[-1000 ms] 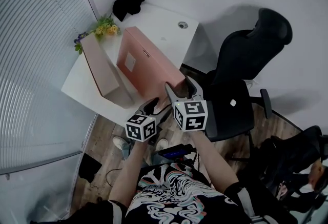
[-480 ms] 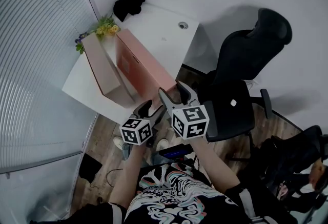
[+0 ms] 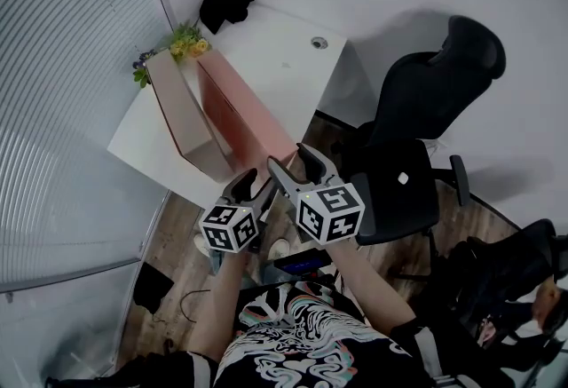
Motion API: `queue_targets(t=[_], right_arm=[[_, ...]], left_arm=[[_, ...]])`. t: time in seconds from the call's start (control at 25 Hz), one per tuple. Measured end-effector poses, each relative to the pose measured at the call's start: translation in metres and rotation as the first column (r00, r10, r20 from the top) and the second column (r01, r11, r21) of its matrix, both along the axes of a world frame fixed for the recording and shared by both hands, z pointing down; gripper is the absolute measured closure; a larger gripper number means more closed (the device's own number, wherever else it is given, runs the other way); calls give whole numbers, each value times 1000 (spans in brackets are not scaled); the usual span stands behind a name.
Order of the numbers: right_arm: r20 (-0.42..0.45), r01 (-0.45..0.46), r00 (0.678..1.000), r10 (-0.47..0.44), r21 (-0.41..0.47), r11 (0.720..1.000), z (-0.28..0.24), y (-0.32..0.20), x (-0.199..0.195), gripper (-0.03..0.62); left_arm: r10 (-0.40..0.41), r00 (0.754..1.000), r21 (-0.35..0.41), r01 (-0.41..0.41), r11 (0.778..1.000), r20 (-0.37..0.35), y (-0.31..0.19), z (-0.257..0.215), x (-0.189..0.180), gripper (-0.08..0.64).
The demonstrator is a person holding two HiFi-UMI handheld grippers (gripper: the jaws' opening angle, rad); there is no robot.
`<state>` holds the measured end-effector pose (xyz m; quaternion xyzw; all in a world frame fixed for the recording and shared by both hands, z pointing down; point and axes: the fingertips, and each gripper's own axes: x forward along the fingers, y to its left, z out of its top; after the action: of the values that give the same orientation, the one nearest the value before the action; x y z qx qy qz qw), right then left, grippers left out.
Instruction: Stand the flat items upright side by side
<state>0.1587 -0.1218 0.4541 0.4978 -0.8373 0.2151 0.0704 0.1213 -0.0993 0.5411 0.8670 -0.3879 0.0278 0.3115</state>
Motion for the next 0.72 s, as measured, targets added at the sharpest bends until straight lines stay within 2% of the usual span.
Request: queue_targets(t=[0.16,0.48,0.72], right_arm=[[50,23,998,-22,-11,1000,-2,6,-11,324],[28,111,994,-109,-55,992,-1,17,-29,322],[-7,132,991,-133,-77,988,-4,12,-30,322]], left_arm=[[-11,1000,32,10,999,10,3,-8,-5,356],[-28,1000,31,28,999,-10,9,-12,-17,357],[-13,1000,26,14,1000,-26,9,-11,-22,357]])
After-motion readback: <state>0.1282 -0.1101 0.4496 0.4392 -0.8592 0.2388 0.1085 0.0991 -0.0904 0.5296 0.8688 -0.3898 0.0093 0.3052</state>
